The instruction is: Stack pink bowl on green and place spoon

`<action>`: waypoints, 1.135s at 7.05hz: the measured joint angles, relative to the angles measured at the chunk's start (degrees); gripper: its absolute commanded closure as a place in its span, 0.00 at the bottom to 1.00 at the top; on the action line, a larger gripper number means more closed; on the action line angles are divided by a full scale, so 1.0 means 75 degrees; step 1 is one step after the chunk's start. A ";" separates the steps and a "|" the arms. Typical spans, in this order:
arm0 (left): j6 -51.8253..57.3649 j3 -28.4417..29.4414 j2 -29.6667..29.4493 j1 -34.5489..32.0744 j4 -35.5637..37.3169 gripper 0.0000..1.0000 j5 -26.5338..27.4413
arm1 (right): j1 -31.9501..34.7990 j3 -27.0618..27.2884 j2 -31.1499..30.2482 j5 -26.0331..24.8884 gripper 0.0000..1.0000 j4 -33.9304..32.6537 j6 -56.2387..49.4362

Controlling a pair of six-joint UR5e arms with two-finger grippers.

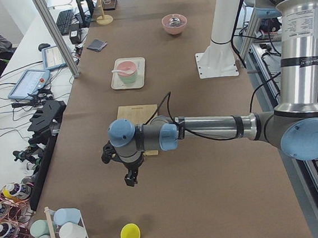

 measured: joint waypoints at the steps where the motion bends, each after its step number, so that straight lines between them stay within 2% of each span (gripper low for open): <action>1: -0.0011 -0.0072 0.0184 -0.0062 -0.0008 0.02 0.0006 | 0.0002 0.0002 -0.0040 -0.0092 0.00 -0.0014 -0.0015; 5: 0.0077 -0.0681 0.0789 -0.0098 -0.0051 0.02 0.0014 | -0.0007 -0.0010 -0.0154 -0.0110 0.00 0.0020 -0.0010; 8: 0.0086 -0.0763 0.0873 -0.0098 -0.0057 0.02 0.0022 | -0.0008 -0.0013 -0.0166 -0.0045 0.00 0.0055 -0.0008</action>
